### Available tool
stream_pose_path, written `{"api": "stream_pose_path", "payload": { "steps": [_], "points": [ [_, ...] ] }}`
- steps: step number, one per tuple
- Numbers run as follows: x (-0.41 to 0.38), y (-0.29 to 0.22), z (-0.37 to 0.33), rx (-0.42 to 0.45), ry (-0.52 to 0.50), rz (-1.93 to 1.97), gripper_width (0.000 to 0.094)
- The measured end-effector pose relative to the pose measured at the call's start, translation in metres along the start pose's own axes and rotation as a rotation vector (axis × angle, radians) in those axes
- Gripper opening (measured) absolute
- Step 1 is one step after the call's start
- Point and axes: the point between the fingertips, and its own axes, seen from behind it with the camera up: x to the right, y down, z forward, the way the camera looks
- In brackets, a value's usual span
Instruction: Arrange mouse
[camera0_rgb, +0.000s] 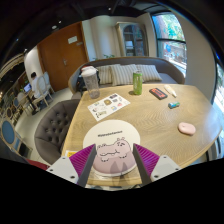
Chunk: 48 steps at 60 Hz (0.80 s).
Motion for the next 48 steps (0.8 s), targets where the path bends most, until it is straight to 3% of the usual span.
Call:
{"api": "stream_pose_path", "payload": {
  "steps": [19, 37, 48],
  "points": [
    [0.065, 0.004, -0.002, 0.033, 0.055, 0.048, 0.0757],
    [0.253, 0.024, 0.015, 0.055, 0.204, 0.058, 0.0760],
    [0.343, 0.024, 0.036, 0.064, 0.244, -0.066, 0.0757]
  ]
}}
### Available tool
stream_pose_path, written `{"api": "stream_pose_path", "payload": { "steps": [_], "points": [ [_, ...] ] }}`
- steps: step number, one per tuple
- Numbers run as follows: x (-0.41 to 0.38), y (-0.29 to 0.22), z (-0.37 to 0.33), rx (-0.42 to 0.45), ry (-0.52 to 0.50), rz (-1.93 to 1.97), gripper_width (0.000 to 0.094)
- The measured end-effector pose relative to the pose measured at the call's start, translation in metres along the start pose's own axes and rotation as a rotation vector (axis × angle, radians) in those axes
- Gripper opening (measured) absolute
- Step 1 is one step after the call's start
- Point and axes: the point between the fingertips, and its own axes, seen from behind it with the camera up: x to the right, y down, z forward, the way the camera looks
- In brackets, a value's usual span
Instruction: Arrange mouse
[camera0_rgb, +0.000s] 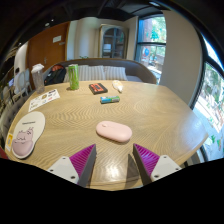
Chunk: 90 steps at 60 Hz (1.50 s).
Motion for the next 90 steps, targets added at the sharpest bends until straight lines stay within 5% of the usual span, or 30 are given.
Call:
{"api": "stream_pose_path", "payload": {
  "steps": [31, 51, 65, 78, 90],
  "points": [
    [0.036, -0.047, 0.089, 0.053, -0.079, 0.000, 0.0735],
    [0.038, -0.059, 0.109, 0.048, 0.011, 0.132, 0.0509],
    [0.028, -0.056, 0.099, -0.047, 0.079, 0.179, 0.0360],
    [-0.077, -0.096, 0.009, 0.074, 0.137, 0.180, 0.0349],
    [-0.242, -0.075, -0.025, 0.105, 0.067, 0.154, 0.0348]
  ]
}}
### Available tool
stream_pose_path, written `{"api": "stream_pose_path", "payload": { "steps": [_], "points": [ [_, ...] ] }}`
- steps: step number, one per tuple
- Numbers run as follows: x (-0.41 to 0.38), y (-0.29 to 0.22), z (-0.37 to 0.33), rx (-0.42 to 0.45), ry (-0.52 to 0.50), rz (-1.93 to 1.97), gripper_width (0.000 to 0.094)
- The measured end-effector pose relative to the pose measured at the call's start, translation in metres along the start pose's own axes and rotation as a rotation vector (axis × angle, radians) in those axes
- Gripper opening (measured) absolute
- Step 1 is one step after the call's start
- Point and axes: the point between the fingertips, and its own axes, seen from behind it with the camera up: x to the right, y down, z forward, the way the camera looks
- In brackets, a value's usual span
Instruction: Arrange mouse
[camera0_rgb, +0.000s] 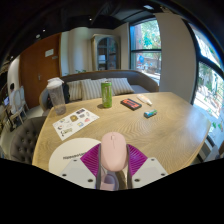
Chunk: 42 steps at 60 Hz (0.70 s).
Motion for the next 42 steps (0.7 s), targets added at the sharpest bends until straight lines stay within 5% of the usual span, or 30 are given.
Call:
{"api": "stream_pose_path", "payload": {
  "steps": [17, 28, 33, 42],
  "points": [
    [-0.092, 0.082, 0.010, -0.090, -0.085, -0.046, 0.0361],
    [-0.099, 0.085, 0.011, -0.146, -0.116, -0.093, 0.0544],
    [-0.101, 0.079, -0.004, -0.168, -0.146, -0.096, 0.0865],
    [-0.086, 0.062, -0.057, -0.160, -0.156, -0.145, 0.0846]
  ]
}}
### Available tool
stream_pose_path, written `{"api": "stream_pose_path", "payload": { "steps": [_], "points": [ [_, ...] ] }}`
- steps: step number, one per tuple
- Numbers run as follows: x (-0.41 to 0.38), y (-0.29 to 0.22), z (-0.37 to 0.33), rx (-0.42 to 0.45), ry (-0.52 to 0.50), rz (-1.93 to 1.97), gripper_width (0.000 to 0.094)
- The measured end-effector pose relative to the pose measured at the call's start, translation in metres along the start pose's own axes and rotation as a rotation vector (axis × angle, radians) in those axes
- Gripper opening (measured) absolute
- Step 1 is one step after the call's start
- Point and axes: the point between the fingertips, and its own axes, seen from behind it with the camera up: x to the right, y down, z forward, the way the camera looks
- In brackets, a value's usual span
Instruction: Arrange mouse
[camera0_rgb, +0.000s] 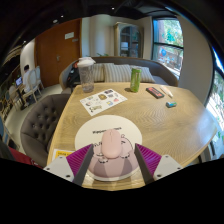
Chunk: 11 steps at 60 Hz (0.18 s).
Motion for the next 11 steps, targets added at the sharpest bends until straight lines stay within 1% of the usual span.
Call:
{"api": "stream_pose_path", "payload": {
  "steps": [11],
  "points": [
    [0.018, 0.020, -0.066, -0.054, -0.014, 0.057, 0.0850]
  ]
}}
